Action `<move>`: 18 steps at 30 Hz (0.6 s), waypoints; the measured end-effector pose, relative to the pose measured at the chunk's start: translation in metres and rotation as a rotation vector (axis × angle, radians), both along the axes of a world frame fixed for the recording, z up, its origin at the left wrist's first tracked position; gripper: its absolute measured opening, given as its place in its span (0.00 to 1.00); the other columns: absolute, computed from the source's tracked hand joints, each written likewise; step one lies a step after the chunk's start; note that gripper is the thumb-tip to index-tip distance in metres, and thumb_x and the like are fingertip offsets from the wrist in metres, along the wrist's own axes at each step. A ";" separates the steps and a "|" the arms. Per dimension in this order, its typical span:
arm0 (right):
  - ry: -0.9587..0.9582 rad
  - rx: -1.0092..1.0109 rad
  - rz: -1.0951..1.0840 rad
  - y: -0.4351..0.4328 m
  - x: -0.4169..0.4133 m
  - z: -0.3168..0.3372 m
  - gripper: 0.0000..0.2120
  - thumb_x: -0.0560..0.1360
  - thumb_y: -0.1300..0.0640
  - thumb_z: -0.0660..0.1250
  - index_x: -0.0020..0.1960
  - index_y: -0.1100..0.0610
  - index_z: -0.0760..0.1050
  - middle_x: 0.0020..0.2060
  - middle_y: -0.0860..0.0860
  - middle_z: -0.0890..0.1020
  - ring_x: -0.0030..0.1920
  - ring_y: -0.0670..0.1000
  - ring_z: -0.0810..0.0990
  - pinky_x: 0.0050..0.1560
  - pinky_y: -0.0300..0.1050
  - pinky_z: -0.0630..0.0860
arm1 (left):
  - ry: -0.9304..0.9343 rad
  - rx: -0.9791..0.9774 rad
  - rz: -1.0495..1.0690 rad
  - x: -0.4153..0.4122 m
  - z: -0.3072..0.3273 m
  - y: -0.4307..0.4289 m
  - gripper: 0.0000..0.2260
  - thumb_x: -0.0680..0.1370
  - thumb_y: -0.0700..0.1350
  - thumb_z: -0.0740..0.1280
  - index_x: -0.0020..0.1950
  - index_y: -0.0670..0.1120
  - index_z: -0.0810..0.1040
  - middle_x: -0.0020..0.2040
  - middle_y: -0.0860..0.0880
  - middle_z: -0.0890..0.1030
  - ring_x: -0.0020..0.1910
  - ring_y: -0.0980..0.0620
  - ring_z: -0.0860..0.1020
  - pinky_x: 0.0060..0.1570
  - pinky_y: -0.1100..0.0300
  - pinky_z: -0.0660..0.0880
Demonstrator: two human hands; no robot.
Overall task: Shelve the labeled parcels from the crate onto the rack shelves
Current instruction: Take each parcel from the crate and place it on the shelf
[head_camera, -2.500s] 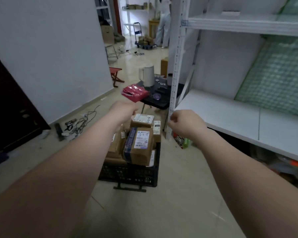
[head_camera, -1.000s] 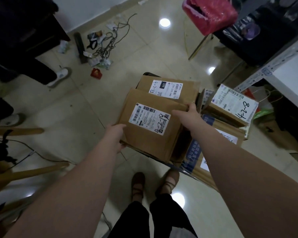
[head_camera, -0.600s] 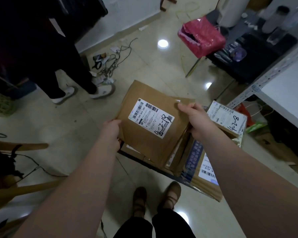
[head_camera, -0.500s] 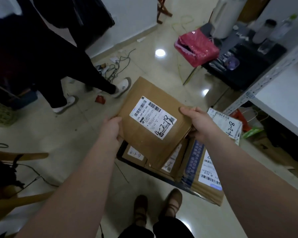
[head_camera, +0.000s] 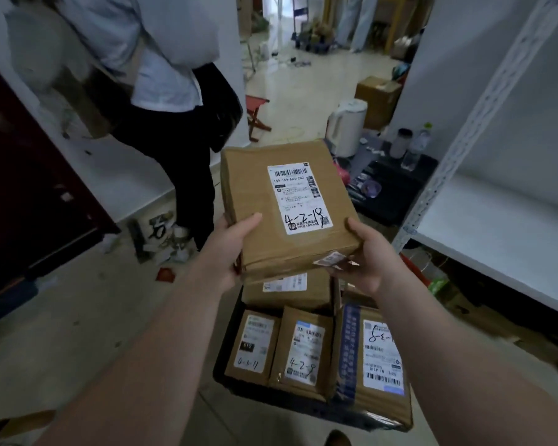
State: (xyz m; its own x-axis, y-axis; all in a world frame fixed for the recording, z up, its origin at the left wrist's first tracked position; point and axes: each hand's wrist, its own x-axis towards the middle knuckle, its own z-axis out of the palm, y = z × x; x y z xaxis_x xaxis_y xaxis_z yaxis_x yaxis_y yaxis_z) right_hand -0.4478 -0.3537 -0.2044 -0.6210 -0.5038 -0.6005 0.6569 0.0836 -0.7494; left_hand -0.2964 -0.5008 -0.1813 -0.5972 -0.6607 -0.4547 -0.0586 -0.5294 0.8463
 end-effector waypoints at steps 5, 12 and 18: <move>0.078 0.010 0.036 0.033 -0.014 0.019 0.18 0.77 0.47 0.66 0.62 0.55 0.76 0.56 0.56 0.82 0.56 0.56 0.79 0.61 0.57 0.70 | 0.045 -0.047 -0.072 -0.023 0.027 0.005 0.20 0.76 0.46 0.70 0.67 0.54 0.71 0.52 0.49 0.84 0.46 0.48 0.84 0.34 0.54 0.80; 0.191 -0.039 0.040 0.093 -0.043 0.058 0.25 0.72 0.44 0.69 0.63 0.57 0.77 0.55 0.57 0.84 0.55 0.59 0.81 0.65 0.59 0.73 | 0.059 -0.116 -0.283 -0.073 0.057 0.041 0.18 0.76 0.51 0.69 0.65 0.54 0.72 0.48 0.49 0.85 0.43 0.49 0.84 0.33 0.56 0.79; 0.304 -0.049 0.000 0.143 -0.071 0.099 0.12 0.78 0.48 0.64 0.53 0.56 0.79 0.38 0.51 0.86 0.34 0.49 0.85 0.37 0.42 0.80 | 0.115 -0.216 -0.408 -0.118 0.093 0.079 0.18 0.78 0.52 0.66 0.67 0.51 0.71 0.51 0.49 0.84 0.46 0.50 0.84 0.40 0.57 0.79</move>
State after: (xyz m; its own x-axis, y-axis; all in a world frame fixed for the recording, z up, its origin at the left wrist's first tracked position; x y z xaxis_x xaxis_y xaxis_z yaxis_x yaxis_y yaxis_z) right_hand -0.5185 -0.2110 -0.1057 -0.7688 -0.5270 -0.3623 0.4019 0.0426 -0.9147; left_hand -0.4140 -0.4215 -0.0884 -0.8660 -0.4339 -0.2486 -0.1250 -0.2935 0.9478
